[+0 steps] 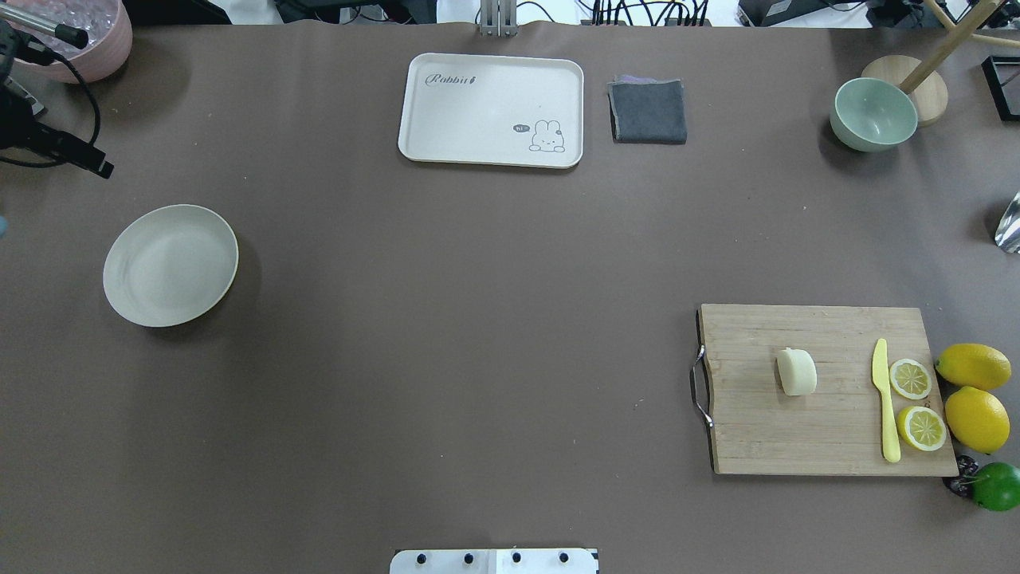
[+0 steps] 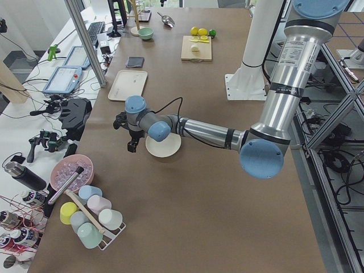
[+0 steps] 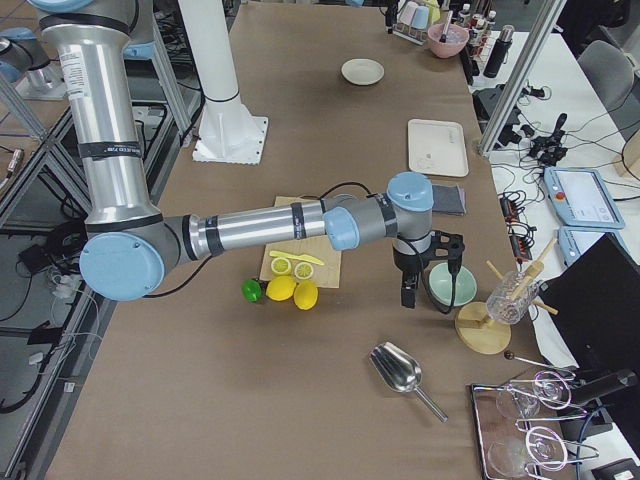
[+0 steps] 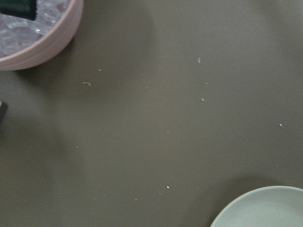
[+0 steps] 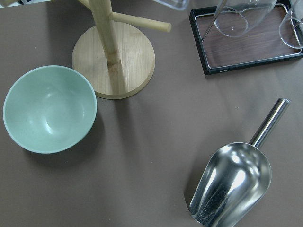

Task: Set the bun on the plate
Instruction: 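Lower the left gripper to the rim of the white plate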

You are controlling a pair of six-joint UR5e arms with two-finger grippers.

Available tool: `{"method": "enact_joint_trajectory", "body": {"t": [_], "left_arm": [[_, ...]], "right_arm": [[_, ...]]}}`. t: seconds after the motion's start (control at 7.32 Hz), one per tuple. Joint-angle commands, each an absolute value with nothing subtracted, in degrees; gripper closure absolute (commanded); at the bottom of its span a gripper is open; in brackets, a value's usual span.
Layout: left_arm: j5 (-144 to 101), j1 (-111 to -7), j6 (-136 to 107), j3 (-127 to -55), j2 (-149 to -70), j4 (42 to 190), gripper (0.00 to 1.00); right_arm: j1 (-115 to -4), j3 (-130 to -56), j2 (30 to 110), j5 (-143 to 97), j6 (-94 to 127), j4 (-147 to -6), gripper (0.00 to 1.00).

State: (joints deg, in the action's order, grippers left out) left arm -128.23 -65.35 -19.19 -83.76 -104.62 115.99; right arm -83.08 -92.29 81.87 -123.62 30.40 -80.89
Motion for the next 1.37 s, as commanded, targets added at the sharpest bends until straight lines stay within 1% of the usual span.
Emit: {"method": "enact_joint_trajectory", "body": {"t": [0.0,0.27,0.41,0.55,0.68,0.82,0.96,1.09,1.23], "left_arm": [[-128.0,-60.0,-19.0,-78.9,-104.9,121.2,0.02],[-128.5,-60.0,-19.2,-78.3,-103.3,122.2,0.02],[-128.6,-60.0,-19.2,-78.4,-103.3,122.2,0.07],[-128.6,-60.0,-19.2,-78.1,-103.3,122.1,0.19],[-128.6,-59.9,-19.2,-78.0,-103.2,122.2,0.19],[-128.6,-59.9,-19.2,-78.0,-102.7,122.2,0.21],[-128.7,-59.9,-19.2,-78.0,-102.7,122.2,0.29],[-128.7,-59.9,-19.2,-78.1,-102.7,122.1,0.32],[-128.7,-59.9,-19.2,-78.3,-102.8,122.1,0.54]], "right_arm": [[-83.0,-91.8,81.8,-123.0,30.5,-80.9,0.0],[-83.1,-91.9,81.8,-121.9,30.5,-80.9,0.0],[-83.0,-92.2,81.8,-121.9,30.5,-80.9,0.0],[-83.0,-92.4,81.7,-121.9,30.5,-80.9,0.0],[-83.0,-92.3,81.7,-121.9,30.5,-80.9,0.0],[-83.0,-92.2,81.7,-121.8,30.5,-80.9,0.0],[-83.0,-92.5,81.7,-121.8,30.5,-80.9,0.0],[-83.0,-92.2,81.0,-121.8,30.5,-80.9,0.0],[-83.0,-92.1,80.8,-121.8,30.5,-80.9,0.0]]}}
